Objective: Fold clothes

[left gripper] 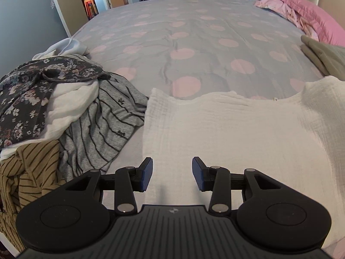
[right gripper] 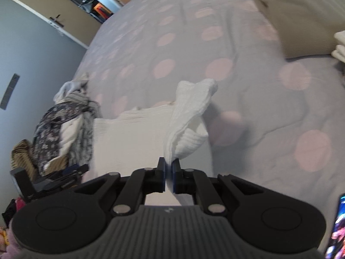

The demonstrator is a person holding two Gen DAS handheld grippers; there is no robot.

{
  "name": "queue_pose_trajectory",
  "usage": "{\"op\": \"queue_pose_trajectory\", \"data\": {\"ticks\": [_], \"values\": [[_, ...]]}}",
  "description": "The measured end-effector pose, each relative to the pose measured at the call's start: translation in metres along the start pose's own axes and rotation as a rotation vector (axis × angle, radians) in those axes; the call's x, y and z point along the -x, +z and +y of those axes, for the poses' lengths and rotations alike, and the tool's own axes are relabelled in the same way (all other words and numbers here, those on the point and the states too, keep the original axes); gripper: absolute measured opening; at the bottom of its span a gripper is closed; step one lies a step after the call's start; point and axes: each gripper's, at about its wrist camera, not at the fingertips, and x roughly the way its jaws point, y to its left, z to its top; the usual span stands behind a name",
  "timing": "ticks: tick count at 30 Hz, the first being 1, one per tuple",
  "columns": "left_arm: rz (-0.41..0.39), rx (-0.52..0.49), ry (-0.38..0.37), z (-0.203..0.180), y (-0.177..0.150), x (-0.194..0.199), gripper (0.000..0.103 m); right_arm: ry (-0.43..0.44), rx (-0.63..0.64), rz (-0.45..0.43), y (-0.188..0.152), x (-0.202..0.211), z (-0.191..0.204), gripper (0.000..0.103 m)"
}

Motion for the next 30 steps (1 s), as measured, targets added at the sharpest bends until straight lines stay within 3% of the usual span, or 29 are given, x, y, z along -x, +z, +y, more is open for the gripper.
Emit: {"op": "queue_pose_trajectory", "data": {"ticks": [6, 16, 24, 29, 30], "values": [[-0.050, 0.010, -0.054, 0.018, -0.004, 0.012, 0.039, 0.061, 0.056, 0.013, 0.002, -0.015, 0.058, 0.006], [-0.057, 0.086, -0.049, 0.055, -0.010, 0.016, 0.041, 0.164, 0.093, 0.085, 0.003, -0.107, 0.151, 0.006], [-0.047, 0.109, -0.034, 0.075, -0.016, 0.009, 0.041, 0.154, 0.063, 0.154, 0.002, -0.198, 0.185, 0.006], [-0.007, 0.101, -0.027, 0.076, -0.020, -0.001, 0.041, 0.109, 0.106, 0.164, -0.004, -0.229, 0.196, 0.007], [-0.005, 0.099, -0.027, 0.076, -0.020, -0.001, 0.041, 0.098, 0.123, 0.160, -0.006, -0.232, 0.198, 0.011]]}}
